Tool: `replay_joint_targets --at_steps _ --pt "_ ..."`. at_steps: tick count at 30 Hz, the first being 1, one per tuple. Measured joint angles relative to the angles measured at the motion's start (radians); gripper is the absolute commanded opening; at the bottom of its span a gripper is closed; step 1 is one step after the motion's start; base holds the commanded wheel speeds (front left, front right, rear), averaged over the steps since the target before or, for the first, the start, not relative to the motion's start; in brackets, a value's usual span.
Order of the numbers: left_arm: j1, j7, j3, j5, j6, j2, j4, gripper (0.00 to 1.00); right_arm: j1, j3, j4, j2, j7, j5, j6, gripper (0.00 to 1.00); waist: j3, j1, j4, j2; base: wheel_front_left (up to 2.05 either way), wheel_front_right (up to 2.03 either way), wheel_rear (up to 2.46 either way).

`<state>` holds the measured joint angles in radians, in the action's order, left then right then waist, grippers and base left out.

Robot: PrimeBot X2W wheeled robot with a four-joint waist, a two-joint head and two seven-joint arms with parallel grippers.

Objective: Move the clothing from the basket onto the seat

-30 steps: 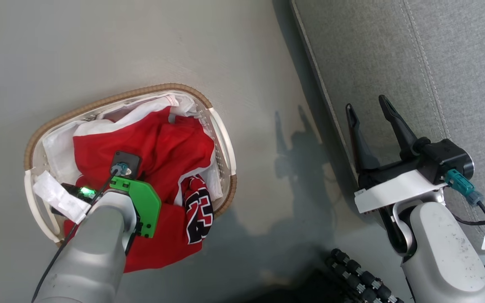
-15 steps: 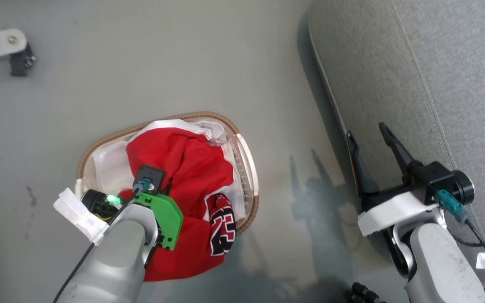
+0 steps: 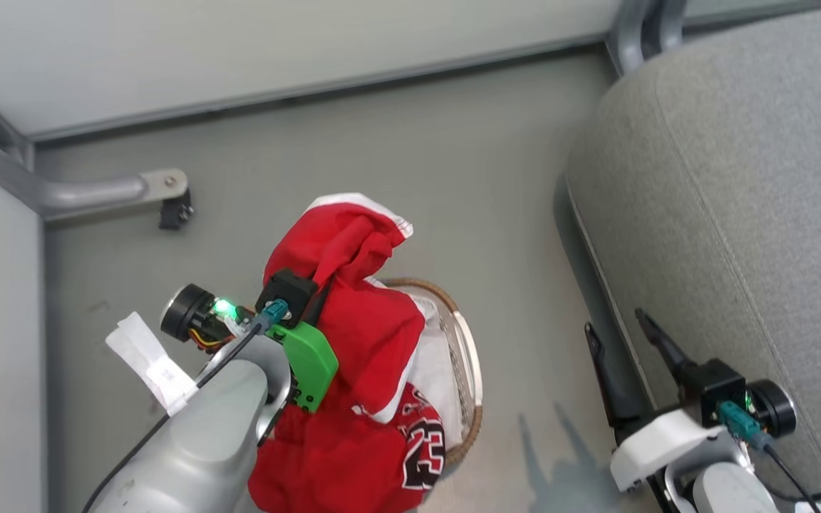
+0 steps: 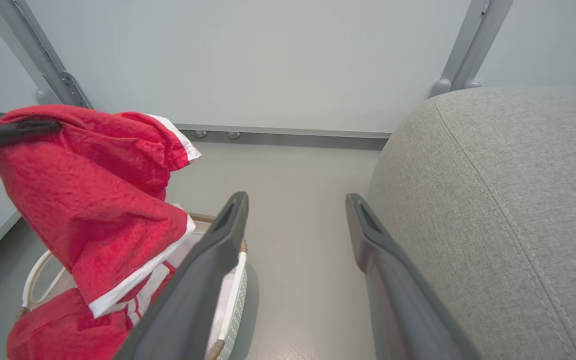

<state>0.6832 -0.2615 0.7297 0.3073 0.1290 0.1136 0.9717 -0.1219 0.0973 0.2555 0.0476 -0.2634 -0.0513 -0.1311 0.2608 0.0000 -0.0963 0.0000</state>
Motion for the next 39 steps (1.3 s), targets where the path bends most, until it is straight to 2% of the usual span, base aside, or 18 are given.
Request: replay_joint_targets --at_steps 9,19,25,32,39 --pt "0.060 0.002 0.115 0.000 0.000 0.081 -0.186 0.00 0.087 0.015 0.010 0.000 0.000 -0.011 0.000 1.00 -0.182 0.0000 0.054 0.0000 0.00 0.00 0.00" --pt "0.193 0.068 0.175 0.045 0.000 0.148 -0.350 0.00 0.086 0.068 0.000 0.001 0.000 -0.019 0.000 1.00 -0.293 -0.0001 0.095 0.0000 0.00 0.00 0.00" --pt "0.233 0.098 0.189 0.061 0.000 0.151 -0.398 0.00 0.062 0.110 -0.008 0.001 0.000 -0.030 0.000 1.00 -0.307 -0.0001 0.101 0.0000 0.00 0.00 0.00" --pt "0.257 0.117 0.207 0.072 0.000 0.137 -0.428 0.00 0.003 0.189 -0.023 0.001 0.000 -0.103 0.000 1.00 -0.306 0.0000 0.103 0.0000 0.00 0.00 0.00" --pt "0.270 0.125 0.217 0.079 0.002 0.116 -0.443 0.00 -0.057 0.277 -0.008 0.000 0.000 -0.260 0.000 1.00 -0.302 0.0000 0.116 0.0000 0.00 0.00 0.00"
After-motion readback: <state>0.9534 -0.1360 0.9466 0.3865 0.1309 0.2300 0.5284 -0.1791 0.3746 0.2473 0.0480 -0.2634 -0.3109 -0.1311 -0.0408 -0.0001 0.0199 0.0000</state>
